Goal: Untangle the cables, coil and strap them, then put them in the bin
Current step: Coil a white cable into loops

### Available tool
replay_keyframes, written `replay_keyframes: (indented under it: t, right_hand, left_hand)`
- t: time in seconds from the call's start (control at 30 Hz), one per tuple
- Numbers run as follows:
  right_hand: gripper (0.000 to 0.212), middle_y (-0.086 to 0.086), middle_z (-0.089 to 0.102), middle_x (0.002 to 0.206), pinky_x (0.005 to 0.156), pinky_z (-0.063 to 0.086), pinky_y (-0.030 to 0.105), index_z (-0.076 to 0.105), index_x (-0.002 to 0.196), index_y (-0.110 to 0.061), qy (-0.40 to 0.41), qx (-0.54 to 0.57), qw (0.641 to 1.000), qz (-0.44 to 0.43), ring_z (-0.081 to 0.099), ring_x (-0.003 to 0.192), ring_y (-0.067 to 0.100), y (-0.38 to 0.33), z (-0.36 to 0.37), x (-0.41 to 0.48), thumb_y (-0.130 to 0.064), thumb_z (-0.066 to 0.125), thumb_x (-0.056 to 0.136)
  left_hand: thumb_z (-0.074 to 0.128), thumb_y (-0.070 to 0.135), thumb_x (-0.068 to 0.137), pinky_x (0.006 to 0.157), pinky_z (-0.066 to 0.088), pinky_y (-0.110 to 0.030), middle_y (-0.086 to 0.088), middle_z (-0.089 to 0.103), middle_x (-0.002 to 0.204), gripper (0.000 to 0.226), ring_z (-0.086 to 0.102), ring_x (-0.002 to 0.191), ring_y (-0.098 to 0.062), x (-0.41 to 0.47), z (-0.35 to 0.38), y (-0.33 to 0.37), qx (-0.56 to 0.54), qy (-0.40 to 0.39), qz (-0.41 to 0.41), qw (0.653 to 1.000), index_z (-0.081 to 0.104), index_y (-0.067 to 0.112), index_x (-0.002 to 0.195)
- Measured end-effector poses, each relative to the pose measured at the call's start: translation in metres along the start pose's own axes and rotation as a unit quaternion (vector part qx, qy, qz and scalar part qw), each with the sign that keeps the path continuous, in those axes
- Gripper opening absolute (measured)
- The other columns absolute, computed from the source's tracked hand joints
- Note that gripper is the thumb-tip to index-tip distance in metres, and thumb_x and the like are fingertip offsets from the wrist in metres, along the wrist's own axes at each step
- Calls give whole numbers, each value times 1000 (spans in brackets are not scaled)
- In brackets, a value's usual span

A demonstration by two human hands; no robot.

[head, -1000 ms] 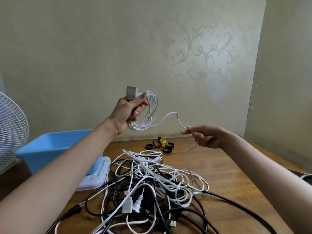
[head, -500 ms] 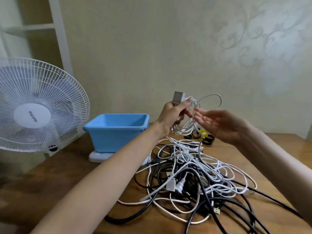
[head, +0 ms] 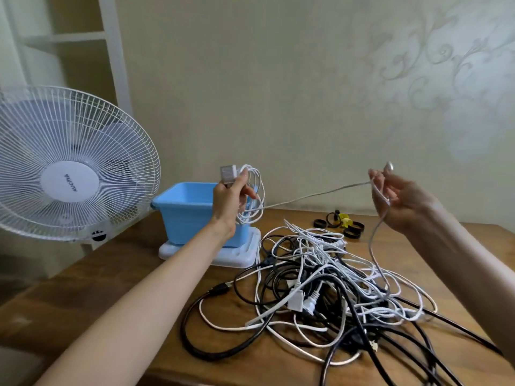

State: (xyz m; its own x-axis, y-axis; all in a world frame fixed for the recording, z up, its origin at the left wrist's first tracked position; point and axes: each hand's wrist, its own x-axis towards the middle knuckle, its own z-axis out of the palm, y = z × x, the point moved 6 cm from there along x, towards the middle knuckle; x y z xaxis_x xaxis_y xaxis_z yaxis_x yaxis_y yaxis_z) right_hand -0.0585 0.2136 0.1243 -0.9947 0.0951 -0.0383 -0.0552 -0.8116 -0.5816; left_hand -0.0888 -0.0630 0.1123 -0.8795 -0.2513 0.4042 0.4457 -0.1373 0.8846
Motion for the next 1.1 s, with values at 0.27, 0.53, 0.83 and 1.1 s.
replay_keyframes:
  t: [0.27, 0.53, 0.83, 1.1]
  right_hand:
    - [28, 29, 63, 91, 58, 59, 36, 61, 81, 10, -95, -109, 987, 75, 70, 63, 36, 52, 35, -14, 24, 72, 59]
    - [11, 3, 61, 57, 39, 40, 11, 61, 81, -8, -58, -344, 936, 42, 49, 42, 6, 59, 52, -8, -2, 58, 89]
    - [33, -2, 57, 60, 48, 46, 15, 72, 85, -11, -210, -539, 811, -81, 50, 53, 9, 3, 47, 0, -40, 56, 83]
    - [9, 10, 62, 92, 77, 50, 23, 75, 73, -5, -248, -745, 393, -479, 62, 78, 22, -4, 64, -10, 0, 81, 68]
  left_hand:
    - [53, 39, 94, 42, 25, -15, 2, 52, 46, 46, 31, 40, -6, -14, 34, 2, 54, -168, -22, 984, 66, 3, 69]
    - [67, 49, 65, 46, 30, -15, 7, 55, 50, 34, 39, 46, -6, -31, 62, -3, 64, -293, -76, 951, 58, 16, 67]
    - [63, 34, 78, 32, 19, -10, 6, 42, 55, 28, 28, 37, 0, -15, 41, 1, -58, -224, -109, 967, 54, 9, 70]
    - [43, 26, 98, 31, 13, -11, 10, 30, 42, 29, 21, 35, 0, -18, 56, 1, -45, -330, -206, 920, 43, 17, 70]
